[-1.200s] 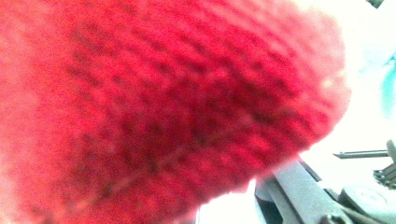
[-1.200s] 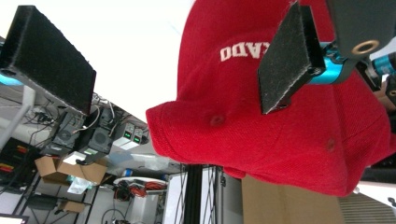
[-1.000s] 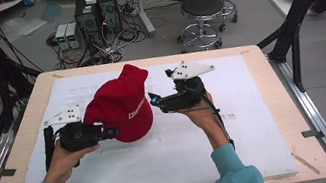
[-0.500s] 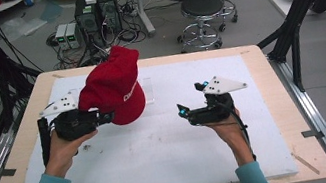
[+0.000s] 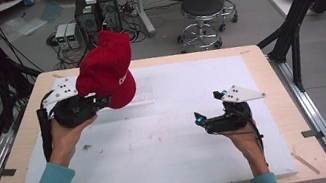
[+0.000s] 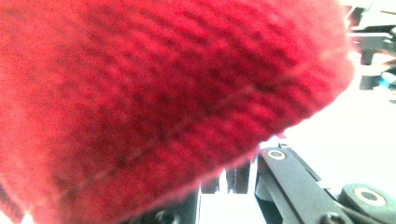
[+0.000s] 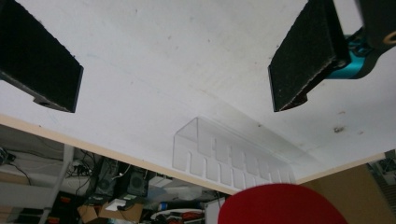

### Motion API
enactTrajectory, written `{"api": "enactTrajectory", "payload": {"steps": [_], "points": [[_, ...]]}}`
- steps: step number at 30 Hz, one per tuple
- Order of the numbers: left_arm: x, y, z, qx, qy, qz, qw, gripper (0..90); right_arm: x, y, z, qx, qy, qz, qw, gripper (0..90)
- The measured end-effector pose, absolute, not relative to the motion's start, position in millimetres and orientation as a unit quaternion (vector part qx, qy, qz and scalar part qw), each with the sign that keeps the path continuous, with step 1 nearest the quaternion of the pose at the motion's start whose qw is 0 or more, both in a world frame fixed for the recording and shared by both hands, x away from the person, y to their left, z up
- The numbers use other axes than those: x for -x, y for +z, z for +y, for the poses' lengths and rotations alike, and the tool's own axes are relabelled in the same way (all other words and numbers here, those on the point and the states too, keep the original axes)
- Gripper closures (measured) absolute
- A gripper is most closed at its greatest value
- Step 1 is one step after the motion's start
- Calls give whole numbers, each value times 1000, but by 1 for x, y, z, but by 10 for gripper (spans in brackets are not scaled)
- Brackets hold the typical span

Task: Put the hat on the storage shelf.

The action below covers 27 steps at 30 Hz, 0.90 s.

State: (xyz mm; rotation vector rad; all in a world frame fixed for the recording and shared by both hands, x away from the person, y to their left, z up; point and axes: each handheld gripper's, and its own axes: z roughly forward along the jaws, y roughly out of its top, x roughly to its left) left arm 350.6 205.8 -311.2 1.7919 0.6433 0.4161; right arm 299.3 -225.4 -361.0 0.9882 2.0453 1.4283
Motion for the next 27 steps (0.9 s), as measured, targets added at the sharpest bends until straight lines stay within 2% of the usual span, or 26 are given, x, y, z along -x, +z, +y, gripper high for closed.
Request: {"api": "enactTrajectory", "payload": {"steps": [10,22,27], "points": [[-364,-312,195,-750,221,297,548,855,-289,-370,-244,-378,513,735,233,10],[-380,-327,174,-752,262,319,515,855,-265,-405,-266,-401,538,691,270,11],[-387,-336,164,-755,271,327,499,855,-262,-416,-269,-412,531,689,270,11]]}}
